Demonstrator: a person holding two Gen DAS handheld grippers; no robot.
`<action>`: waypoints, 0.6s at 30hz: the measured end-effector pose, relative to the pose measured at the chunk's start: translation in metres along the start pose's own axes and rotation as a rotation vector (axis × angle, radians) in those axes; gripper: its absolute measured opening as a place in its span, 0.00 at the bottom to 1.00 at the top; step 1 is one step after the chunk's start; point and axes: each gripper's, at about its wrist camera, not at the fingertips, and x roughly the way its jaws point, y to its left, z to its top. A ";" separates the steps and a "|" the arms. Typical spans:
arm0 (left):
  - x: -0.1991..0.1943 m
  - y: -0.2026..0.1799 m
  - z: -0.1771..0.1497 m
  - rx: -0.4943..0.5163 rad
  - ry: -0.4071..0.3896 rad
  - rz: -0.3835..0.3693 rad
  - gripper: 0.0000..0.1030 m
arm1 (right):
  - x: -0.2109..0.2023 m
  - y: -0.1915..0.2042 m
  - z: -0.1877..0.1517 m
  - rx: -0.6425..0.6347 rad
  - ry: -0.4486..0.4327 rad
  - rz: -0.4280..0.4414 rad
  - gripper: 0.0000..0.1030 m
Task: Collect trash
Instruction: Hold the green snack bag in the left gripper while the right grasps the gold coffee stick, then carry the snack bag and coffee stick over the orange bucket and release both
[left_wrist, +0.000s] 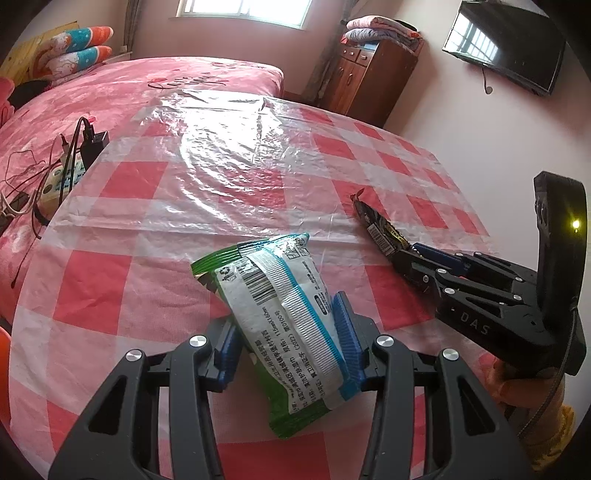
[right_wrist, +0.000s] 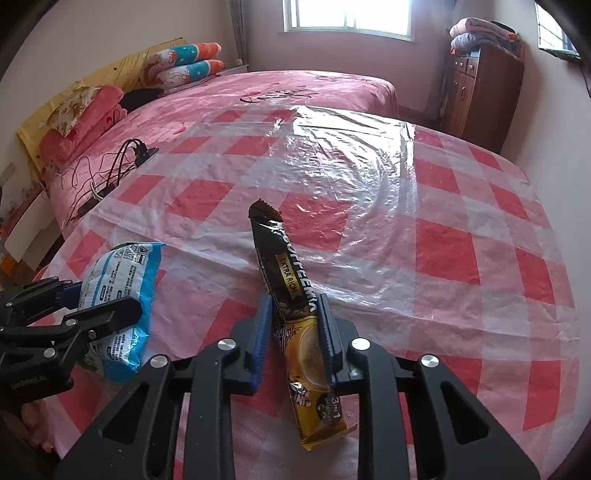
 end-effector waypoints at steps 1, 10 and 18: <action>0.000 0.001 0.000 -0.003 -0.001 -0.005 0.46 | -0.001 0.000 -0.001 0.001 -0.001 -0.001 0.23; -0.006 0.012 -0.003 -0.033 0.001 -0.045 0.46 | -0.011 -0.008 -0.009 0.080 -0.012 0.018 0.22; -0.016 0.022 -0.006 -0.054 -0.013 -0.075 0.46 | -0.026 -0.019 -0.009 0.211 -0.033 0.123 0.22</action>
